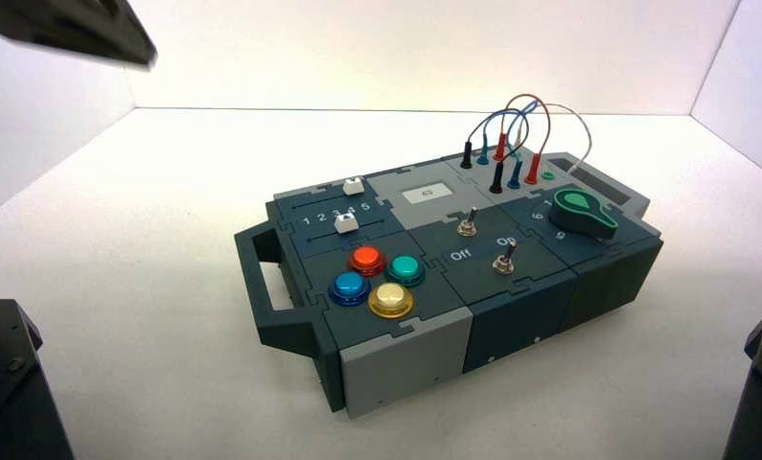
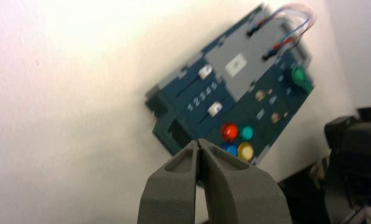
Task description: Flip the top switch off with the right gripper.
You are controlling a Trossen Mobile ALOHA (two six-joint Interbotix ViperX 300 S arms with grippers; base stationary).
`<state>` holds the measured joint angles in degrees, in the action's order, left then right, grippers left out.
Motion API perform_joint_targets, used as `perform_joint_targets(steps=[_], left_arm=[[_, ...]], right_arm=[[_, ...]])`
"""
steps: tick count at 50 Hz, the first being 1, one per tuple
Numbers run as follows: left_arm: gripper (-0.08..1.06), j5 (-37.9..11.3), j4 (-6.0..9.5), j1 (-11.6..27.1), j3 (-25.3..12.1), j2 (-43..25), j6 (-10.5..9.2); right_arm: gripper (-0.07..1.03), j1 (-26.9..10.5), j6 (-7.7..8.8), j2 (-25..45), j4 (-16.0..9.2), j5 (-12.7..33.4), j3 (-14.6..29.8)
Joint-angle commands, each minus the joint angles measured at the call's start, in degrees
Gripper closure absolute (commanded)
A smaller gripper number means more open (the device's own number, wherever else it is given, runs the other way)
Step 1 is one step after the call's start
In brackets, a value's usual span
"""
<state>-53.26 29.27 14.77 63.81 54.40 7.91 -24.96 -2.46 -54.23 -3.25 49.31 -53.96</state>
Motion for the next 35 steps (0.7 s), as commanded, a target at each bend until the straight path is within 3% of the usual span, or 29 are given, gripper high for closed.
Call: perform_joint_targets(steps=[1, 12, 28, 35], left_arm=[[1.01, -1.14, -0.26, 1.23, -2.2, -5.1, 0.62], [1.01, -5.1, -1.85, 5.45, -6.42, -19.51, 2.99], [1.01, -2.2, -3.6, 16.61, -15.03, -38.41, 5.71], [1.01, -1.32, -6.33, 19.78, -18.37, -45.62, 6.77]], right_arm=[[0.99, -1.93, -0.18, 3.96, -0.97, -0.53, 3.43], [0.99, -2.37, -0.18, 11.07, -1.49, -0.97, 7.12], [0.99, -2.81, 0.09, 17.75, -2.02, -2.55, 10.02], [0.99, -2.81, 0.18, 19.16, -1.85, -3.08, 10.46]])
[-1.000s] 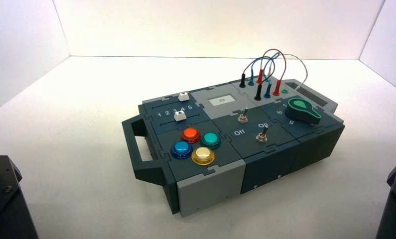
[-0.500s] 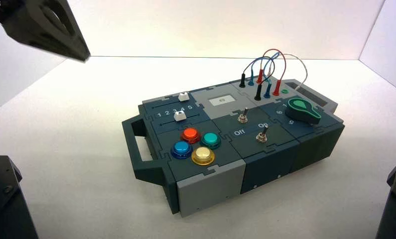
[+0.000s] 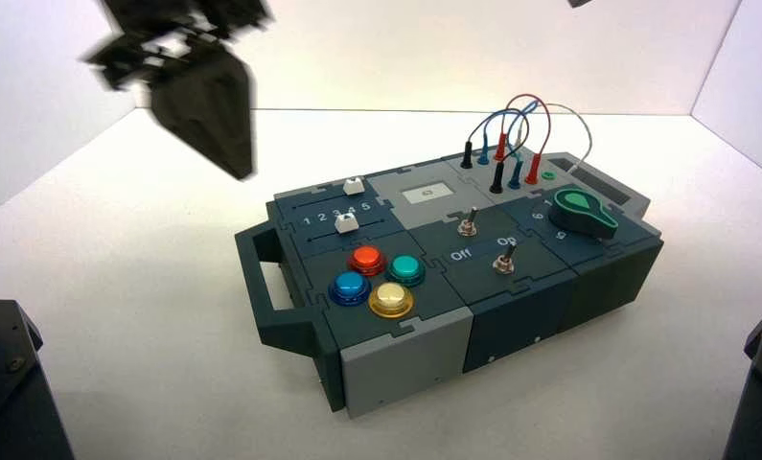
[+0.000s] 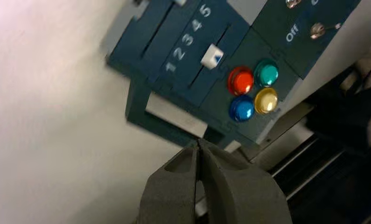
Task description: Flip the top switch off with the right gripper.
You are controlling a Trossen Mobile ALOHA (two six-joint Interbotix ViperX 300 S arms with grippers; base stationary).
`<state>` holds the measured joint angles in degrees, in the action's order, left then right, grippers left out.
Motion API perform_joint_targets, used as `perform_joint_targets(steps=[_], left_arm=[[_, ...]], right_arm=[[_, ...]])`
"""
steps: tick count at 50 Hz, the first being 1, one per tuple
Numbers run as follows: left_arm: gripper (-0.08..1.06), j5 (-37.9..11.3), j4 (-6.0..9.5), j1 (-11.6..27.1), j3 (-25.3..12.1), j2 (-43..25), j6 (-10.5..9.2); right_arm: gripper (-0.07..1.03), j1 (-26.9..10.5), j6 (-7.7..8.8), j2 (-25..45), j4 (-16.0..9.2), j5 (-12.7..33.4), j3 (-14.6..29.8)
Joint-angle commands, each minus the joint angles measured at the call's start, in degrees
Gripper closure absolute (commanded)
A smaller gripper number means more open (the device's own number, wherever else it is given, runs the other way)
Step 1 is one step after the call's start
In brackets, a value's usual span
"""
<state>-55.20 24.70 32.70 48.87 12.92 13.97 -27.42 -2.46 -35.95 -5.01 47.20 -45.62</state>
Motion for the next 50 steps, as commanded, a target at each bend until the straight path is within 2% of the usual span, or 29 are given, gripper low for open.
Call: perform_joint_targets(steps=[1, 9, 14, 19, 21, 25, 40, 50], left_arm=[[1.01, 0.7, -2.11, 2.02, -3.6, -4.66, 0.79], [1.01, 2.2, -6.33, 2.55, -5.27, -10.63, 1.58], [1.01, 3.25, -7.65, 2.55, -5.71, -12.66, 2.11], [1.01, 3.96, -7.65, 2.64, -6.06, -13.54, 2.9], [1.01, 4.57, -7.73, 2.64, -6.24, -14.24, 4.22], [1.01, 5.54, -7.65, 2.64, -6.5, -14.94, 5.01], [1.01, 6.94, -7.73, 2.99, -6.86, -17.31, 7.29], [1.01, 6.86, -7.73, 3.69, -7.03, -18.98, 8.17]], right_arm=[[0.99, -0.35, 0.18, 0.97, -0.09, -1.14, 2.2], [0.99, -0.35, 0.18, 1.14, 0.0, -1.58, 2.81], [0.99, -0.35, 0.18, 1.23, -0.09, -1.49, 3.34], [0.99, -0.35, 0.18, 1.67, -0.79, -1.49, 3.96], [0.99, -0.44, 0.18, 2.29, -1.67, -1.41, 4.39], [0.99, -0.79, 0.18, 3.25, -2.2, -1.41, 4.83], [0.99, -2.64, 0.09, 6.15, -4.22, -1.23, 5.54], [0.99, -2.9, 0.0, 7.65, -5.63, 1.49, 6.06]])
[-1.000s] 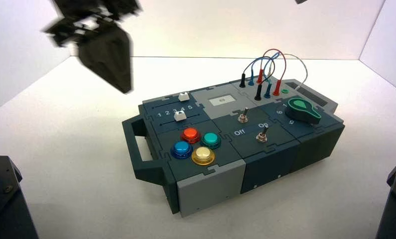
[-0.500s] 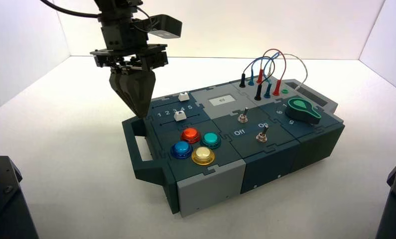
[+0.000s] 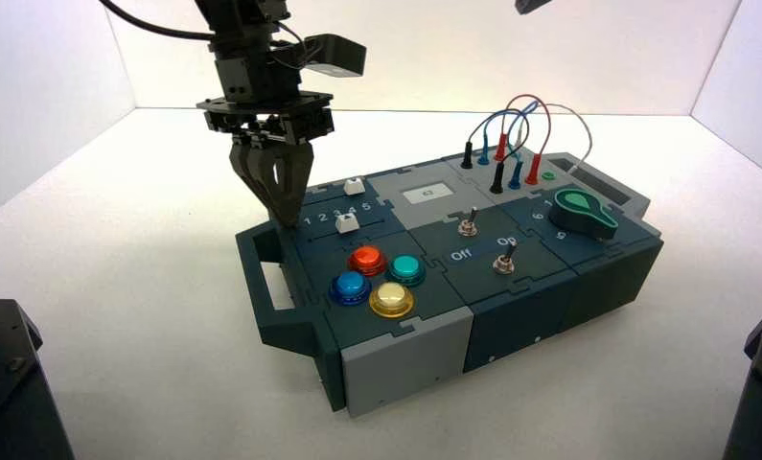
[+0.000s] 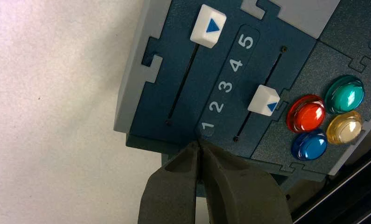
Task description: Flip the top switch off with the right gripper.
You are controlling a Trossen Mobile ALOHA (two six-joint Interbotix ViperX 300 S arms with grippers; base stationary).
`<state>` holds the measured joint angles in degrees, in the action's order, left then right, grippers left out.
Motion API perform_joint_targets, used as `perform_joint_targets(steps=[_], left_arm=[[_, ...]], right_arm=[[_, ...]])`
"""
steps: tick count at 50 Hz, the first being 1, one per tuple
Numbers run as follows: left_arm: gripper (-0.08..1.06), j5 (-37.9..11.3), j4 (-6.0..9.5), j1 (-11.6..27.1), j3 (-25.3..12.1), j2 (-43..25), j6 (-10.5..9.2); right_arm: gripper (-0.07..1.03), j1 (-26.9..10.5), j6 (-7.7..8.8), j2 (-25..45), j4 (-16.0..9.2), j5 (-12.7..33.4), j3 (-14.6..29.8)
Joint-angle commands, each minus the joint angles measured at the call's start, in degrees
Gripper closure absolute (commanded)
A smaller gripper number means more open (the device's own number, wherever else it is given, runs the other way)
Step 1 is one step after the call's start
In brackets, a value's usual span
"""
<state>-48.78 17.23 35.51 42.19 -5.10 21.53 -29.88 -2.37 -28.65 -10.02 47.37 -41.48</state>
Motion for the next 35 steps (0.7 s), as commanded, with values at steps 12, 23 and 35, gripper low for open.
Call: perform_joint_targets(steps=[12, 23, 35], left_arm=[[1.01, 0.44, -0.26, 1.67, -0.7, -1.23, 0.97], [1.01, 0.44, -0.26, 1.67, -0.7, -1.14, 1.05], [1.01, 0.44, -0.26, 1.76, -0.53, -1.05, 1.32]], right_arm=[[0.99, -0.35, -0.62, 3.16, -3.25, 6.06, -0.35], [0.99, -0.44, 0.09, 8.88, -8.0, 7.03, -3.16], [0.99, -1.85, 0.26, 14.5, -9.58, 3.96, -4.22]])
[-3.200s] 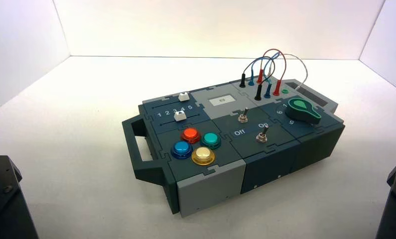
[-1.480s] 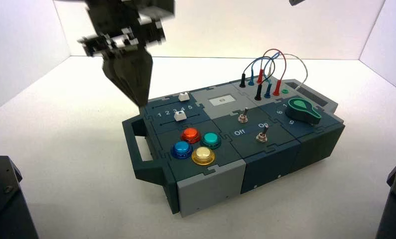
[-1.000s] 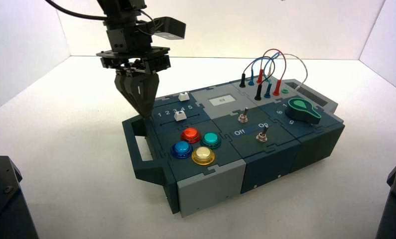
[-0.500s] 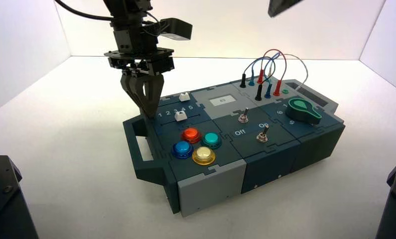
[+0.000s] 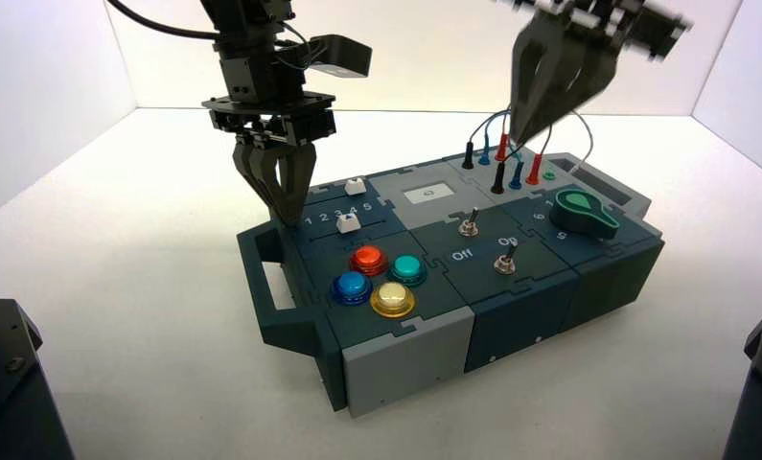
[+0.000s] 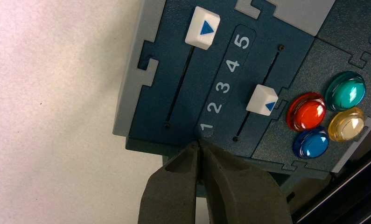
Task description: Flip the top switch off with the right gripper.
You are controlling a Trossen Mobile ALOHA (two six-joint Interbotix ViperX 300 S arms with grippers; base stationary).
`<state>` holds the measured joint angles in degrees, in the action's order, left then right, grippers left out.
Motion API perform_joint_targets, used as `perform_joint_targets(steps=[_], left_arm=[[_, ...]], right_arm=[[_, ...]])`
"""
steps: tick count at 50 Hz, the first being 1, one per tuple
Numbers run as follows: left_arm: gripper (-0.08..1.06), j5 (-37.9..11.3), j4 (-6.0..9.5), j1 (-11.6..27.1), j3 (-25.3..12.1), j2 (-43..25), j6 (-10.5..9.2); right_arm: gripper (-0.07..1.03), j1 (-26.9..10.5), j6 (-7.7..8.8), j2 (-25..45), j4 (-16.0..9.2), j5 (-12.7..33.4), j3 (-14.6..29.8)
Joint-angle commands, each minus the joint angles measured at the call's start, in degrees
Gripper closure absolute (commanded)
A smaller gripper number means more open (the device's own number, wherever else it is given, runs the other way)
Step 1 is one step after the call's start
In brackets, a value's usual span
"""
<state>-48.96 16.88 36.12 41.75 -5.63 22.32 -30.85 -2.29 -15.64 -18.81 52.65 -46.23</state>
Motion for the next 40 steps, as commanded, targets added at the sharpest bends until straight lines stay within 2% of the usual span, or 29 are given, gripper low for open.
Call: perform_joint_targets(steps=[1, 22, 40], left_arm=[[1.01, 0.53, 0.09, 1.14, -0.09, -0.53, 0.53], [1.01, 0.62, 0.09, 1.41, -0.09, -0.62, 0.88], [1.01, 0.79, 0.09, 2.02, 0.0, -0.79, 0.88]], right_arm=[[0.99, -0.97, 0.18, 2.37, -0.97, -1.58, 0.35], [0.99, -0.88, 0.18, 9.76, -0.7, -6.94, -0.35], [0.99, -1.58, 0.09, 10.2, -1.85, -7.56, 0.18]])
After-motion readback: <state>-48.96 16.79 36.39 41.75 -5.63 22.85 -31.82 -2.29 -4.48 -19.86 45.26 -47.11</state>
